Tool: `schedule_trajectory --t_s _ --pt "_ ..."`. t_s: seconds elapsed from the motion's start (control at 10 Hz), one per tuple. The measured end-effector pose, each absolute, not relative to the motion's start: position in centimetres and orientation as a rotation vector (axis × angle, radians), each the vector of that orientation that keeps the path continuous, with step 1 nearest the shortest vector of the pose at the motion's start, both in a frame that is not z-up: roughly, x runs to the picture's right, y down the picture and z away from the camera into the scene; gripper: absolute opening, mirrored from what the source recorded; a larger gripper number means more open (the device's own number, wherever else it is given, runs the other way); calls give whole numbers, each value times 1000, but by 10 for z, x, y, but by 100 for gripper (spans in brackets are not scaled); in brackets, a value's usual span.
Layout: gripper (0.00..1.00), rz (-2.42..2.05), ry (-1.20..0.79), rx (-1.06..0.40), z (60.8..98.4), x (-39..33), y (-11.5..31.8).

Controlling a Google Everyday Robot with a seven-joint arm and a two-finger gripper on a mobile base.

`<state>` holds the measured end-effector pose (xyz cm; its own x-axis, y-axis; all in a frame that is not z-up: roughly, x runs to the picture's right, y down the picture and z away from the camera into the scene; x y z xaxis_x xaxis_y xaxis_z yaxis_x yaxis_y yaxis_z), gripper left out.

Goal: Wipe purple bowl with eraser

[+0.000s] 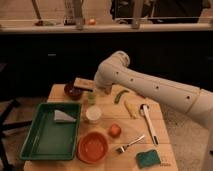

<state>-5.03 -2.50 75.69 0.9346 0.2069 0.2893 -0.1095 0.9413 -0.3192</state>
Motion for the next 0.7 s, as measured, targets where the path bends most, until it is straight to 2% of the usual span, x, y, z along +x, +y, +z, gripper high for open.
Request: schedule_trajectory --t_s 0.3,0.7 --pt "0 133 -308 -289 769 -64 -47" --pt "0 45 -236 -369 809 -84 -34"
